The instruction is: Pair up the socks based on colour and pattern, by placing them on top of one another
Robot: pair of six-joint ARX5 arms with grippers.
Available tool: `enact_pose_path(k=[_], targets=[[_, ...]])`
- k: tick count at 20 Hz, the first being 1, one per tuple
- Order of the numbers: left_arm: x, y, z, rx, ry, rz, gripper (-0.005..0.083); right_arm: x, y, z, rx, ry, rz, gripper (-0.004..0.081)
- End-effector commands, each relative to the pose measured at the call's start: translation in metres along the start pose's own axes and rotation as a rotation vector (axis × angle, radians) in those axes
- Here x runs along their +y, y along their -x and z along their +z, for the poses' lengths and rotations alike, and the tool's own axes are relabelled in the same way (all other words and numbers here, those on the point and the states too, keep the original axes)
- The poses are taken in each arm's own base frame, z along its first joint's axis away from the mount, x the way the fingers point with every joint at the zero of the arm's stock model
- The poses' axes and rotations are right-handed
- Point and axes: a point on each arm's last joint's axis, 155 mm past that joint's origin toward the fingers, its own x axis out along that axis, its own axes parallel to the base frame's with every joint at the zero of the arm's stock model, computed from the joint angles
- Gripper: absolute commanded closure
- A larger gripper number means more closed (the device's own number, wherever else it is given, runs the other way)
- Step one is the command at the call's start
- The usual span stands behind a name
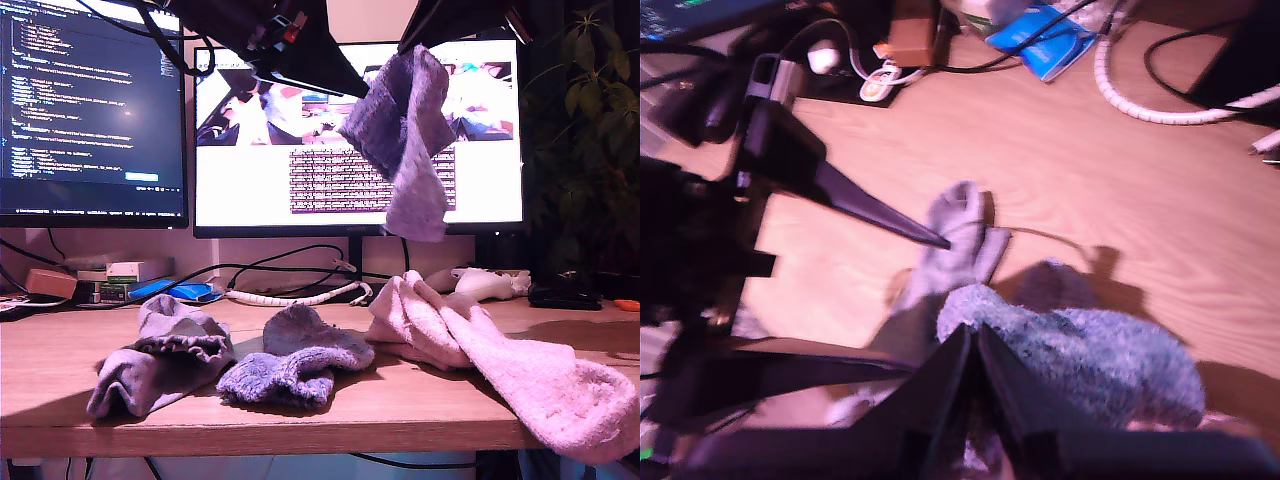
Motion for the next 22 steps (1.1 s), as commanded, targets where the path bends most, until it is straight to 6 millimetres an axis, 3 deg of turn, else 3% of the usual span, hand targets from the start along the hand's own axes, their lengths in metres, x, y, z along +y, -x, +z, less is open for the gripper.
enact_pose_path(k=[1,3,5,6,8,9,17,19,22], targets=[[-0.013,-0.016,-0.028,0.052,0.027,-0.054,0.0306,0.006,-0.001,0.000,-0.003,0.005,0.028,0.0782],[-0.014,-0.022,-0.040,0.081,0.039,-0.059,0.0315,0.008,-0.001,0.000,-0.002,0.005,0.041,0.0782],[-0.014,-0.026,-0.046,0.095,0.045,-0.059,0.0379,0.010,-0.001,0.000,-0.003,0.005,0.050,0.0782],[-0.013,-0.026,-0.048,0.104,0.047,-0.051,0.0454,0.010,-0.001,0.000,-0.002,0.004,0.050,0.0782],[-0.009,-0.026,-0.051,0.118,0.047,-0.033,0.0739,0.010,-0.001,-0.001,0.003,0.001,0.049,0.0782],[-0.009,-0.025,-0.049,0.115,0.045,-0.031,0.0792,0.010,-0.001,-0.001,0.003,0.002,0.049,0.0782],[-0.012,-0.020,-0.047,0.118,0.076,-0.039,0.0794,0.007,-0.001,-0.001,0.003,0.008,0.038,0.0782],[-0.012,-0.013,-0.048,0.142,0.088,-0.032,0.0795,0.004,0.000,-0.002,0.005,0.016,0.030,0.0782],[-0.010,0.006,-0.031,0.118,0.172,-0.006,0.0795,-0.005,0.002,-0.006,0.018,0.003,0.001,0.0781]])
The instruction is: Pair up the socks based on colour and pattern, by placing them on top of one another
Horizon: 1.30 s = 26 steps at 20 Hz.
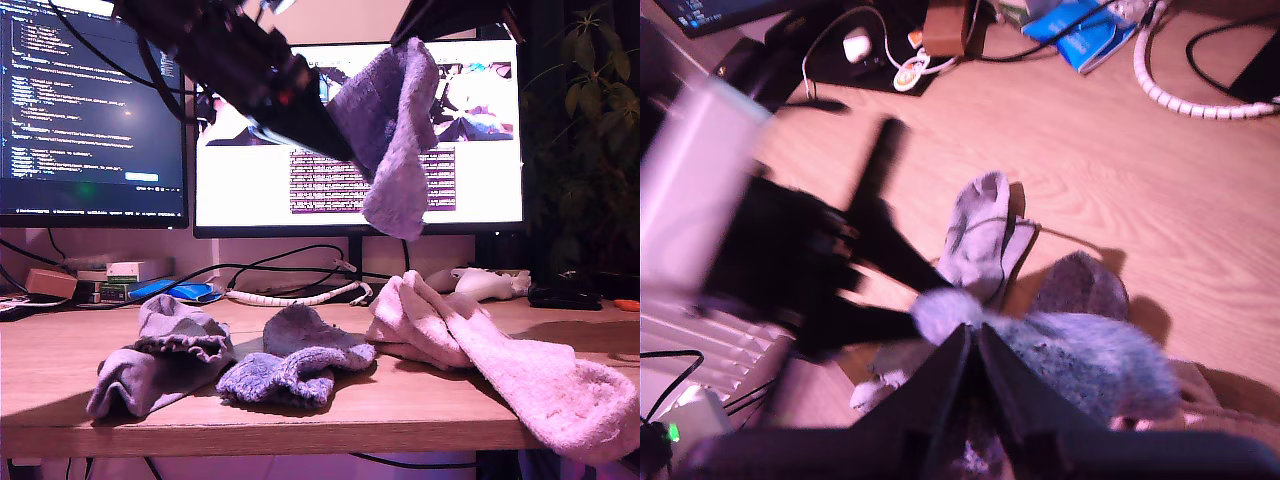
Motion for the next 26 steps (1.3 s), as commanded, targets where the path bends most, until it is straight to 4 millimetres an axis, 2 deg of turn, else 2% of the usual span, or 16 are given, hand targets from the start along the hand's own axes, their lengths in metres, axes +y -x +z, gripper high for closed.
enact_pose_path(k=[1,5,6,9,11,14,18,21,22,24,26], targets=[[-0.003,0.024,0.013,-0.031,0.065,0.016,0.0795,-0.008,0.000,-0.003,0.009,-0.006,-0.031,0.0776],[-0.010,0.041,0.000,0.046,0.108,0.023,0.0795,-0.020,0.003,-0.010,0.033,-0.021,-0.083,0.0683],[-0.013,0.043,-0.003,0.061,0.115,0.017,0.0795,-0.020,0.003,-0.011,0.039,-0.015,-0.081,0.0685],[-0.017,0.051,-0.002,0.076,0.121,0.008,0.0795,-0.019,0.004,-0.019,0.068,-0.025,-0.080,0.0783],[-0.017,0.051,-0.001,0.076,0.121,0.008,0.0795,-0.019,0.003,-0.020,0.072,-0.028,-0.080,0.0783],[-0.024,0.053,-0.012,0.125,0.164,-0.013,0.0795,-0.018,0.004,-0.028,0.101,-0.045,-0.078,0.0783],[-0.037,0.072,-0.011,0.211,0.211,-0.056,0.0795,-0.017,0.005,-0.036,0.133,-0.057,-0.076,0.0783],[-0.043,0.087,-0.008,0.261,0.234,-0.077,0.0795,-0.025,0.013,-0.068,0.257,-0.080,-0.127,0.0783],[-0.045,0.091,-0.008,0.274,0.239,-0.082,0.0795,-0.034,0.014,-0.072,0.273,-0.075,-0.176,0.0783],[-0.048,0.100,-0.006,0.298,0.250,-0.092,0.0795,-0.046,0.019,-0.069,0.244,-0.053,-0.249,0.0783],[-0.053,0.108,-0.008,0.330,0.268,-0.105,0.0795,-0.049,0.021,-0.075,0.248,-0.048,-0.272,0.0783]])
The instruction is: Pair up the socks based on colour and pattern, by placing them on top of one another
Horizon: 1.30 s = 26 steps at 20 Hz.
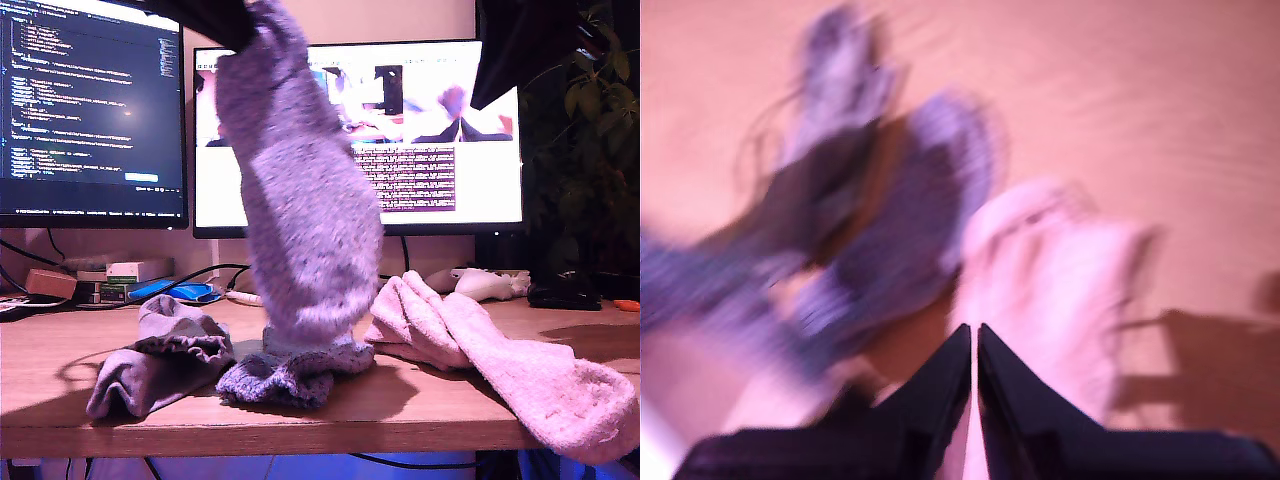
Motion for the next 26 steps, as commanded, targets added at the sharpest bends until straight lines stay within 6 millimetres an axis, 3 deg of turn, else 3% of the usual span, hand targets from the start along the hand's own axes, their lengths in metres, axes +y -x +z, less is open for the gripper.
enact_pose_path(k=[1,6,9,13,15,18,20,23,26], targets=[[-0.006,0.005,0.000,0.012,0.019,-0.014,0.0795,-0.001,-0.001,-0.016,0.020,-0.005,-0.010,0.0783],[-0.015,0.001,-0.015,0.073,0.057,-0.066,0.0795,-0.015,-0.015,-0.029,0.032,-0.006,-0.066,0.0783],[-0.006,-0.017,-0.019,0.113,0.045,-0.068,0.0795,-0.016,-0.018,-0.028,0.022,-0.003,-0.067,0.0783],[0.039,-0.071,-0.039,0.213,0.049,-0.040,0.0795,-0.015,-0.018,-0.031,0.033,-0.006,-0.065,0.0783],[0.073,-0.097,-0.051,0.241,0.044,-0.001,0.0795,-0.015,-0.018,-0.032,0.038,-0.007,-0.063,0.0783],[0.110,-0.123,-0.060,0.233,0.042,0.036,0.0795,-0.011,-0.019,-0.032,0.041,0.001,-0.057,0.0783],[0.133,-0.132,-0.056,0.199,0.005,0.081,0.0795,-0.010,-0.019,-0.032,0.041,0.003,-0.056,0.0783],[0.155,-0.136,-0.033,0.092,-0.032,0.135,0.0795,-0.010,-0.019,-0.031,0.037,0.000,-0.056,0.0783],[0.153,-0.140,-0.012,0.002,-0.061,0.111,0.0742,-0.010,-0.019,-0.031,0.037,-0.023,-0.057,0.0783]])
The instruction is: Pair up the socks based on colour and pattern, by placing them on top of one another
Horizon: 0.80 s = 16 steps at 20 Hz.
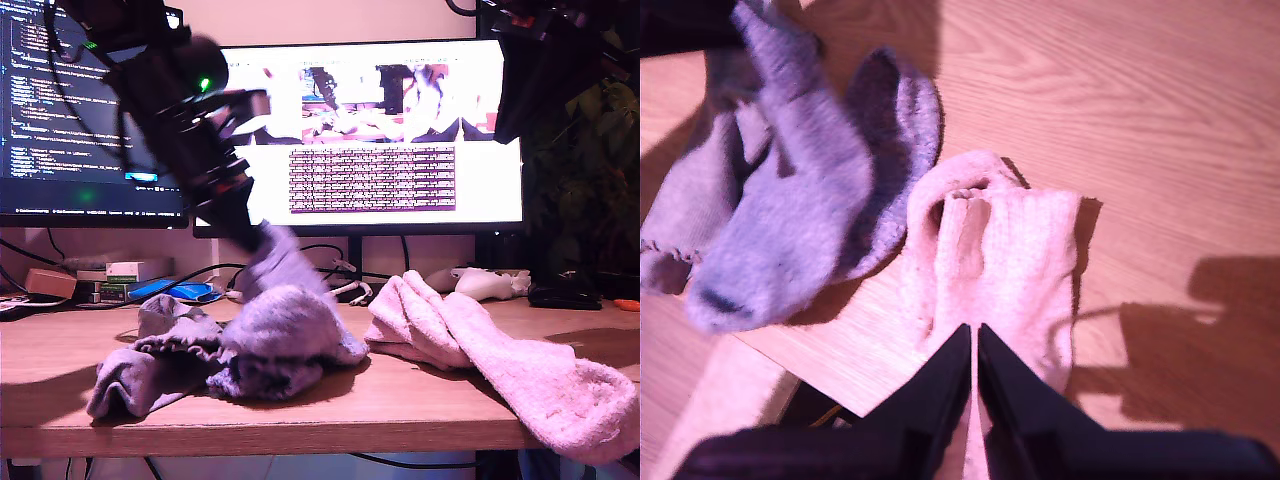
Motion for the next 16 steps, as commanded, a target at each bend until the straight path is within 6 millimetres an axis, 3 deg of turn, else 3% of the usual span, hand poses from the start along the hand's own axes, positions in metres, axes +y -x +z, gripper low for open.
enact_pose_path(k=[1,6,8,10,14,16], targets=[[-0.009,-0.011,-0.003,0.003,-0.004,-0.040,0.0684,0.001,-0.005,-0.006,0.017,-0.005,0.005,0.0783],[-0.010,-0.016,0.001,-0.004,-0.011,-0.026,0.0338,0.011,-0.006,-0.012,0.040,0.010,0.022,0.0783],[-0.007,-0.015,-0.001,0.010,0.023,-0.005,0.0334,0.017,-0.007,-0.015,0.055,0.021,0.031,0.0783],[-0.023,-0.015,0.002,0.010,0.088,-0.056,0.0418,0.019,-0.007,-0.014,0.051,0.028,0.034,0.0783],[-0.053,-0.015,0.004,0.027,0.150,-0.151,0.0798,0.019,-0.010,-0.012,0.044,0.031,0.032,0.0783],[-0.068,-0.016,0.012,0.011,0.201,-0.197,0.0793,0.018,-0.012,-0.005,0.015,0.038,0.031,0.0783]])
